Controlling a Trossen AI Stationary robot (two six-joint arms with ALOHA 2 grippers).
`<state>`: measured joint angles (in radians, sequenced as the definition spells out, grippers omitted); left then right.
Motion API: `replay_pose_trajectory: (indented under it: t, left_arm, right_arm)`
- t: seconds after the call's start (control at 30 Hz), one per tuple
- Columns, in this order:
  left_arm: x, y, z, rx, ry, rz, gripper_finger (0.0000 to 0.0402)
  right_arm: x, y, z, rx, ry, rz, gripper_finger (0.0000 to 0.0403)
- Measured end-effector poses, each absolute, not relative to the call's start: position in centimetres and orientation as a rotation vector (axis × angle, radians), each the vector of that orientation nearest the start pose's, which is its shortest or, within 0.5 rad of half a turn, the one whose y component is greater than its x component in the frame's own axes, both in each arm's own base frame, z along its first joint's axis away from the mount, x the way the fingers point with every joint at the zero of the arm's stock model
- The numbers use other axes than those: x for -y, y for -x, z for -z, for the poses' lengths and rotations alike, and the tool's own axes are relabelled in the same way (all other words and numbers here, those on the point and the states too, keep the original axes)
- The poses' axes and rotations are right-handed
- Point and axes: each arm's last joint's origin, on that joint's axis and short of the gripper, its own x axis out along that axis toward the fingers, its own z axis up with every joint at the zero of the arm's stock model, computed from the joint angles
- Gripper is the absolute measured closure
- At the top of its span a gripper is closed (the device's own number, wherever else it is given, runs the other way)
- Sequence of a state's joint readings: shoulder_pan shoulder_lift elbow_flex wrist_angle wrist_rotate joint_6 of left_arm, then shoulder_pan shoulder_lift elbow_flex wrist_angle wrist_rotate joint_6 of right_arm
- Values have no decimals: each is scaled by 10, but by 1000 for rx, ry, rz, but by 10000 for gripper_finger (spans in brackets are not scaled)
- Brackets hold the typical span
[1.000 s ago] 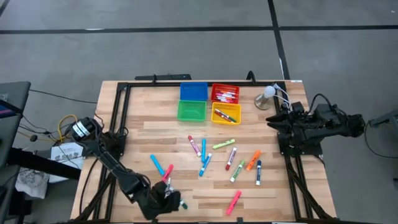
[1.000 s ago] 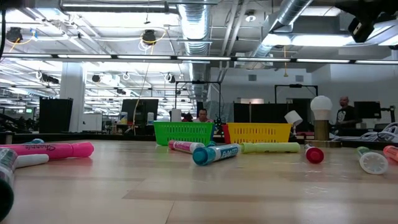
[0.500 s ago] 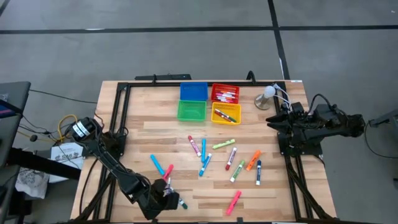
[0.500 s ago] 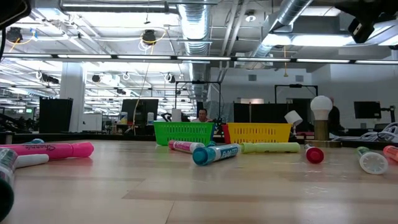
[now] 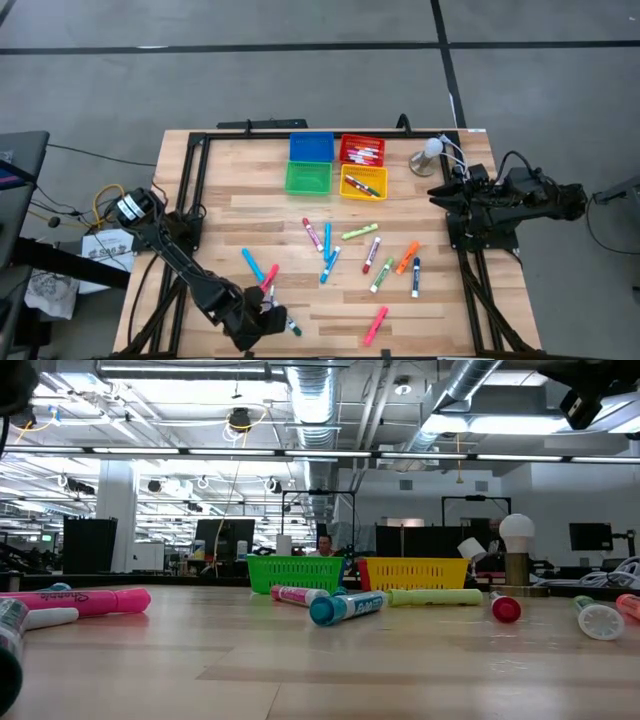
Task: Pick & Place Markers
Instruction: Put the small purple marker into the yellow basket
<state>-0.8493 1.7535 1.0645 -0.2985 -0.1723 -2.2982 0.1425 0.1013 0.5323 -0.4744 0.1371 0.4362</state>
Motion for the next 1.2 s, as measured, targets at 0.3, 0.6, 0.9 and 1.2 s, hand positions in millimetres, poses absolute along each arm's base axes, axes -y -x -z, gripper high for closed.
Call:
replay_pose_trajectory:
  t: [0.3,0.6,0.9,1.2]
  left_arm:
    - [236,-254,-172,-1022,1523,-630,240]
    - [242,-242,-170,-1049,1508,-681,240]
    - [236,-241,-167,-1078,1452,-722,240]
    - [238,-245,-153,-1123,1417,-738,240]
  right_arm:
    - [-3,-51,-283,-43,-431,5,285]
    - [-3,-51,-283,-43,-431,6,285]
    - [-3,-51,-283,-42,-431,8,285]
    - [-3,-51,-283,-42,-431,8,285]
